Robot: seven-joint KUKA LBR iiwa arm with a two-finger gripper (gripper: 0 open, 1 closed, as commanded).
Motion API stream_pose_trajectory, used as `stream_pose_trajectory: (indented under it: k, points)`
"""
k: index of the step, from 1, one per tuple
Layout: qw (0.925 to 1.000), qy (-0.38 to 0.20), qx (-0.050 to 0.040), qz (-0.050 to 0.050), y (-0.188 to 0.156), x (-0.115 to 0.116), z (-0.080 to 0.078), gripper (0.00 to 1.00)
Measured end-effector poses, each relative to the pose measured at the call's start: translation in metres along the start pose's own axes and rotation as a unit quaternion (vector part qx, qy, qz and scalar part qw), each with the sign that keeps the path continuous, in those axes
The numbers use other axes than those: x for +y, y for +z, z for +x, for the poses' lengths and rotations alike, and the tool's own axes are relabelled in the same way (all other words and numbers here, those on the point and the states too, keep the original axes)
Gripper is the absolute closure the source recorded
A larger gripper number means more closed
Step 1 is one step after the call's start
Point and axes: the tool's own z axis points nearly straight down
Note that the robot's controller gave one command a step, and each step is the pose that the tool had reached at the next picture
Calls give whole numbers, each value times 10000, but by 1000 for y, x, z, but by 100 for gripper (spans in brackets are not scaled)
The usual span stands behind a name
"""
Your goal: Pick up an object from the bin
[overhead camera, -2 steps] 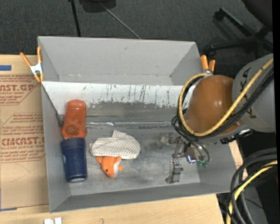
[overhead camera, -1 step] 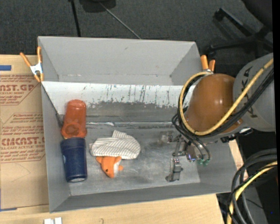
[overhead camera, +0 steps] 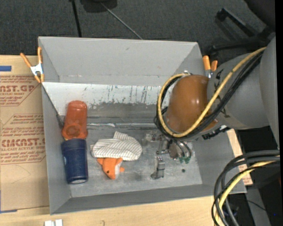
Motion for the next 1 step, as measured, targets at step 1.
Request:
stream_pose_trajectory:
  k: [1]
  points:
    - [9993,377,18,-6,56,19,-19,100]
